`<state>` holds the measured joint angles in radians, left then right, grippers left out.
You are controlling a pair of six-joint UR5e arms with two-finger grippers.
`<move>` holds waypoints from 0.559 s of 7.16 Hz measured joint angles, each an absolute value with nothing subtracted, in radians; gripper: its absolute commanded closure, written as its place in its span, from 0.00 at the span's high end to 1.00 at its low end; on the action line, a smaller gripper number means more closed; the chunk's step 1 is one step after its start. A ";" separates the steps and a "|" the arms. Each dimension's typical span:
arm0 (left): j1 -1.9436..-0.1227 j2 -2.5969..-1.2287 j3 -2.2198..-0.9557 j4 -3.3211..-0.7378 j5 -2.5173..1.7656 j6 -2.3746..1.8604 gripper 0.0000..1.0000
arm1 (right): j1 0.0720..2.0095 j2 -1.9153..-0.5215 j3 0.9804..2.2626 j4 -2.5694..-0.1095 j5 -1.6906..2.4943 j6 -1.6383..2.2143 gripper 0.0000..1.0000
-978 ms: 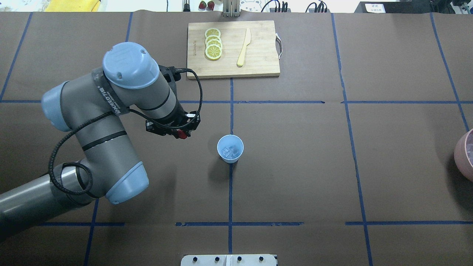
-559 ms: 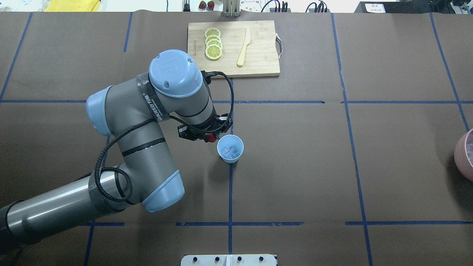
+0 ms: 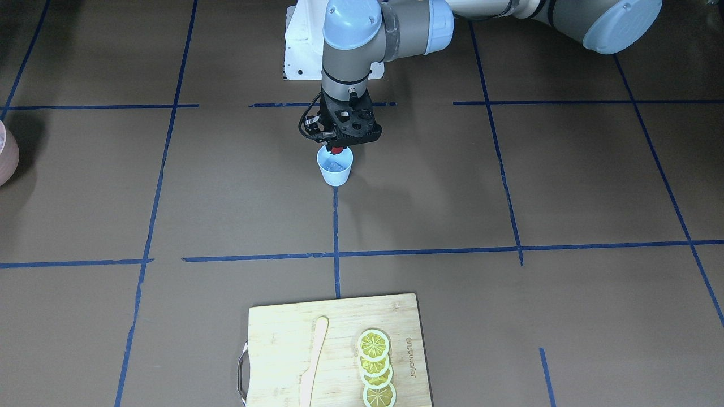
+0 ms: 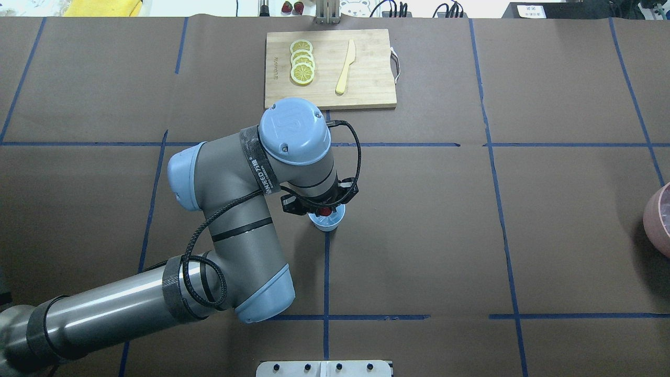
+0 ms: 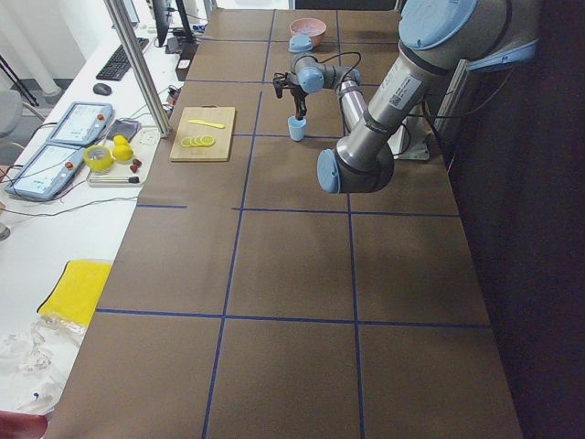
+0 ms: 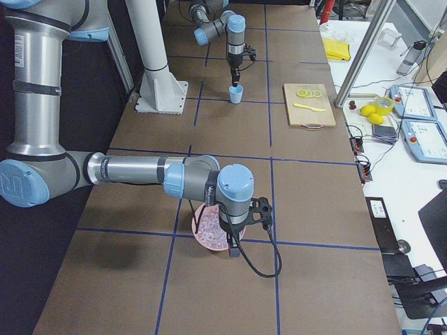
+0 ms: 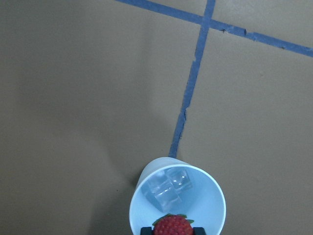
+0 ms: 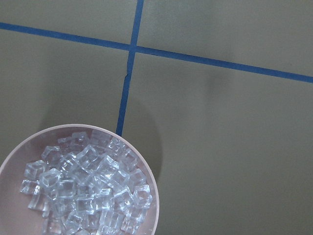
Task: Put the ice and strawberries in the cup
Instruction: 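Open the left gripper to drop the strawberry into the cup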
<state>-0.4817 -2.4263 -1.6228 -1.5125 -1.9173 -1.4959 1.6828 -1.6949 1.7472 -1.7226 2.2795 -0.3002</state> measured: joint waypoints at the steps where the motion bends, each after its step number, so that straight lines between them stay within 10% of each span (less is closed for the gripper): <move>1: -0.481 -2.429 -1.620 -1.513 -1.917 -1.497 0.83 | 1.683 -1.695 1.747 -1.723 2.279 -0.300 0.99; 4: -0.480 -2.431 -1.620 -1.514 -1.917 -1.497 0.99 | 1.683 -1.696 1.747 -1.723 2.279 -0.301 0.99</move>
